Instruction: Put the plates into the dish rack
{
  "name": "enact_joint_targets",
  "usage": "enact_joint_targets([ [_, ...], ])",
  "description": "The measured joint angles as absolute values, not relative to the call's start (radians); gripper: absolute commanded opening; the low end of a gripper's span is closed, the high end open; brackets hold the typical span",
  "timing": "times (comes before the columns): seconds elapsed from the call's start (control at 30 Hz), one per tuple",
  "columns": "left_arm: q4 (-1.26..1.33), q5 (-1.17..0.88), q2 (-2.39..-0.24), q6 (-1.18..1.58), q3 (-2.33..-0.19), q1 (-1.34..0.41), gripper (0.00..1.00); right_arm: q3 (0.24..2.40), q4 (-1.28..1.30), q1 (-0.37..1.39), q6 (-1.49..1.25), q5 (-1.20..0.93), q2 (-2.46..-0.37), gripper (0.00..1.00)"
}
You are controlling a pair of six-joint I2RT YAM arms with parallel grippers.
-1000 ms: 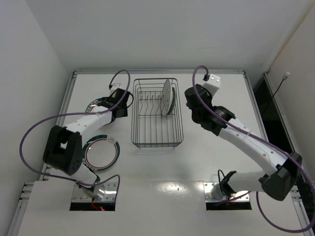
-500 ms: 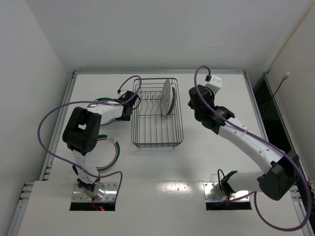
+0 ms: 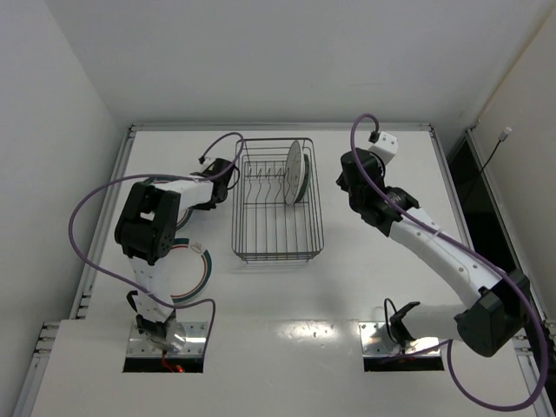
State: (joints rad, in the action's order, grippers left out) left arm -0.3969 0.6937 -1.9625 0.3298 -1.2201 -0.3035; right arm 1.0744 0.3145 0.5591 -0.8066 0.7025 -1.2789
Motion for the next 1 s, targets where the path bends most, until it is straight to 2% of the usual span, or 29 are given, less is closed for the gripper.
enact_joint_targets([
  [0.23, -0.448, 0.727, -1.947, 0.327, -1.220, -0.292, 0.00, 1.057, 0.309, 0.549, -0.802, 0.697, -1.257, 0.24],
  [0.43, -0.494, 0.678, -1.701, 0.369, -1.233, -0.317, 0.00, 1.026, 0.294, 0.545, -0.795, 0.699, -1.227, 0.24],
  [0.6, -0.530, 0.636, -1.560, 0.412, -1.407, -0.395, 0.00, 1.026, 0.287, 0.545, -0.793, 0.699, -1.226, 0.24],
  [0.73, -0.503, 0.542, -1.458, 0.433, -1.501, -0.441, 0.00, 1.019, 0.285, 0.545, -0.792, 0.702, -1.218, 0.24],
  [1.0, -0.414, 0.271, -1.341, 0.496, -1.507, -0.475, 0.00, 1.010, 0.286, 0.545, -0.792, 0.712, -1.201, 0.24],
])
